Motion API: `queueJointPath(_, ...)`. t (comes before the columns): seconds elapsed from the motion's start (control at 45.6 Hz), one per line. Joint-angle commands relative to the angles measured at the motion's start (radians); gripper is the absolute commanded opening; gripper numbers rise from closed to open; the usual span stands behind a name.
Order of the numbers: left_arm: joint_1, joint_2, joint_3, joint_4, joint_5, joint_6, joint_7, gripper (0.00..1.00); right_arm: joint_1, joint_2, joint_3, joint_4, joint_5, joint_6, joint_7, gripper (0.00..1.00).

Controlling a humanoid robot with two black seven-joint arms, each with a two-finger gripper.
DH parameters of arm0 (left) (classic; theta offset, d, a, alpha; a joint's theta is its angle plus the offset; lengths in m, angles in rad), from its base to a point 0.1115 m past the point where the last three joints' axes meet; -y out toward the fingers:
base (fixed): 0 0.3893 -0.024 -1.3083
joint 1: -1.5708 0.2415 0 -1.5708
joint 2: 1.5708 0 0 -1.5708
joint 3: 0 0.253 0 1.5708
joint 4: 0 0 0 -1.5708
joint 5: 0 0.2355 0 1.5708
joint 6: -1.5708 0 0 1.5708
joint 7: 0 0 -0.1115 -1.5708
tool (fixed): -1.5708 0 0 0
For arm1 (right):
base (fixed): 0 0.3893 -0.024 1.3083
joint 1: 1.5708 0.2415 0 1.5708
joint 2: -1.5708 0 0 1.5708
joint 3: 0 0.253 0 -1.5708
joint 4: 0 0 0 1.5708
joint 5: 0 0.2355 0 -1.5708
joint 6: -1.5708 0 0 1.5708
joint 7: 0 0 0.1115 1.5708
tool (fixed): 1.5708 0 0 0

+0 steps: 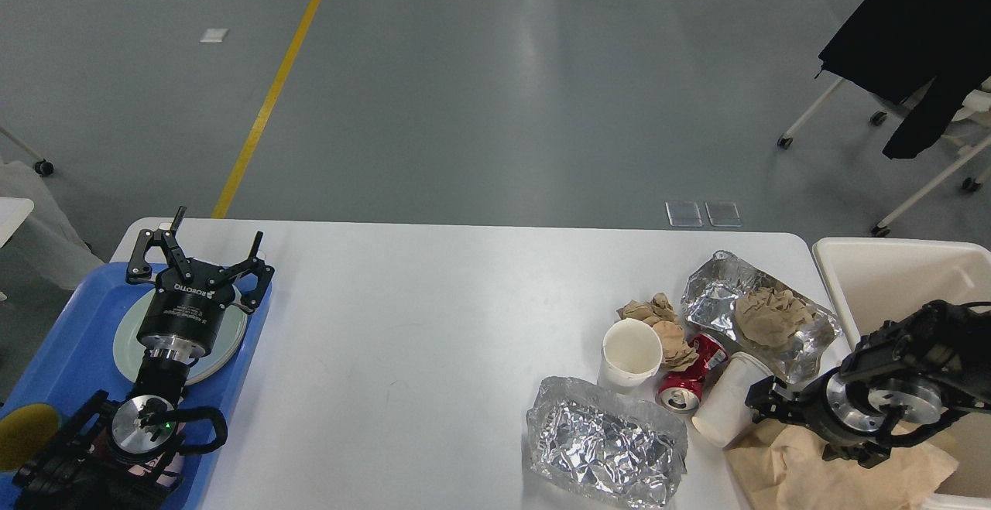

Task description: Tidy desktop

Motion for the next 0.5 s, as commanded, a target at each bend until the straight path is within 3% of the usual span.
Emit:
queueJointPath(0.0,0.000,0.000,0.000,0.000,0.000,0.000,0.000,0.97,-0.023,0.008,0.013,-0.007,-0.017,-0.029,-0.003,1.00)
queueJointPath(0.088,0.000,0.000,0.000,0.000,0.000,0.000,0.000,0.97,-0.037,0.013,0.013,-0.013,-0.029,-0.045,-0.004,0.96)
queueJointPath(0.219,0.000,0.000,0.000,0.000,0.000,0.000,0.000,0.97,-0.050,0.017,0.015,-0.018,-0.033,-0.045,-0.006,0.68)
queueJointPath(0.417,0.000,0.000,0.000,0.000,0.000,0.000,0.000,0.97,-0.074,0.022,0.015,-0.021,-0.052,-0.045,-0.006,0.40)
queueJointPath(0.482,0.000,0.000,0.000,0.000,0.000,0.000,0.000,0.97,-0.080,0.023,0.015,-0.021,-0.052,-0.043,-0.006,0.25)
